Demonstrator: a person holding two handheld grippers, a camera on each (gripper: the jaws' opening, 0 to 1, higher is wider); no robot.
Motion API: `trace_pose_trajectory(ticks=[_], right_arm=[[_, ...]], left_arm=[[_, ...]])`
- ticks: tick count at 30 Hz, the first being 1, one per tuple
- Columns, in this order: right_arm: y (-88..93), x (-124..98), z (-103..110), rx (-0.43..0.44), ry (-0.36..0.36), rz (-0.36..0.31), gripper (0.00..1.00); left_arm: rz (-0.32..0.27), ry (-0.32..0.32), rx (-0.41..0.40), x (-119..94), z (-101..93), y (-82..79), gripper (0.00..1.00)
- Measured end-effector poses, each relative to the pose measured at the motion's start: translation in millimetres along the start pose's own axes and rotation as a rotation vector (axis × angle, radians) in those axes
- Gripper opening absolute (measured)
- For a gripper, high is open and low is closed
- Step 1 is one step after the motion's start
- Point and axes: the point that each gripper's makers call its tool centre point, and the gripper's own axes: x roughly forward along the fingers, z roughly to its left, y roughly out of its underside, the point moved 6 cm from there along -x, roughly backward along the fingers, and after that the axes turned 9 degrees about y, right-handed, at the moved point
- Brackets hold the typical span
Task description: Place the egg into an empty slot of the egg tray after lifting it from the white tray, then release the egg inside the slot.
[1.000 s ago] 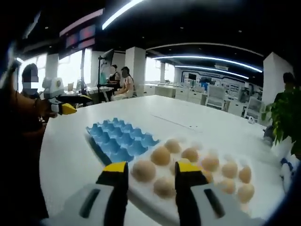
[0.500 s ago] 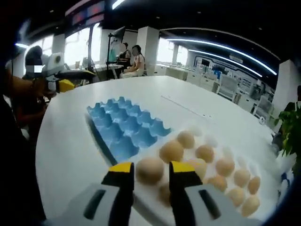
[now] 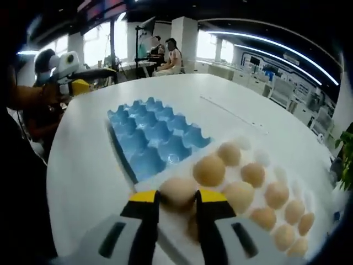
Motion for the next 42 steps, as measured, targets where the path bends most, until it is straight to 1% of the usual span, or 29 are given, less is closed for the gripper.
trace_pose_trajectory(ticks=[1,2,4,5,6,7,8,11,12,13,16,18,21,24,26,29,32,34,36,37,42], right_arm=[[0.5,0,-1,0.008,-0.004,0.002,0.27],[0.7,0,-1,0.009,-0.011,0.002,0.27],[0.8,1,-1,-0.012,-0.027,0.002,0.28],[0.8,2,-1,-0.021,-0.034,0.003,0.28],[0.4,2,-1,-0.028,-0.041,0.006,0.28],[0.5,2,-1,-0.032,-0.043,0.008,0.28],[0.0,3,-1,-0.042,-0.050,0.012,0.28],[-0.6,4,-3,-0.029,-0.069,0.028,0.27],[-0.1,4,-3,0.013,-0.076,0.042,0.27],[-0.2,5,-4,0.024,-0.073,0.043,0.27],[0.5,4,-1,0.020,-0.061,0.034,0.26],[-0.7,3,0,-0.001,-0.051,0.034,0.26],[-1.4,1,-3,0.027,-0.048,0.031,0.25],[-5.3,-2,-1,0.007,-0.039,0.019,0.25],[-7.9,-4,-2,0.013,-0.036,0.011,0.25],[-14.2,-7,-6,0.036,-0.028,-0.013,0.25],[-25.7,-10,-5,0.094,-0.040,-0.058,0.25],[-31.7,-10,-4,0.093,-0.043,-0.068,0.25],[-38.9,-7,1,0.101,-0.067,-0.074,0.25],[-43.0,-5,5,0.098,-0.076,-0.086,0.25],[-57.7,8,23,0.069,-0.138,-0.092,0.25]], left_arm=[[0.007,0.003,-0.019,1,-0.3,1.8,0.72],[0.017,-0.010,-0.024,1,1.1,3.2,0.78],[0.023,-0.015,-0.027,1,1.7,4.7,0.83],[0.035,-0.033,-0.070,1,2.9,7.3,0.89],[0.045,-0.046,-0.111,1,3.7,9.5,0.98],[0.083,-0.048,-0.172,1,3.5,13.6,0.98],[0.096,-0.038,-0.194,1,3.8,14.7,1.00],[0.082,-0.029,-0.162,2,2.2,13.5,1.00],[0.080,-0.027,-0.153,2,1.0,12.9,1.00],[0.081,-0.025,-0.151,3,0.4,12.5,1.00],[0.074,-0.017,-0.152,4,-1.1,10.6,1.00],[0.071,-0.022,-0.145,4,-1.2,9.7,1.00],[0.066,-0.023,-0.144,4,-0.9,9.3,1.00],[0.059,-0.024,-0.142,2,0.9,8.8,1.00],[0.059,-0.025,-0.144,1,2.2,9.1,1.00],[0.060,-0.027,-0.144,1,3.8,10.2,1.00],[0.060,-0.023,-0.148,0,4.7,11.3,1.00],[0.063,-0.024,-0.144,0,5.5,12.3,1.00],[0.061,-0.023,-0.147,0,6.3,13.2,1.00],[0.064,-0.022,-0.146,0,6.5,13.9,1.00],[0.077,-0.006,-0.132,1,4.5,15.8,0.97]])
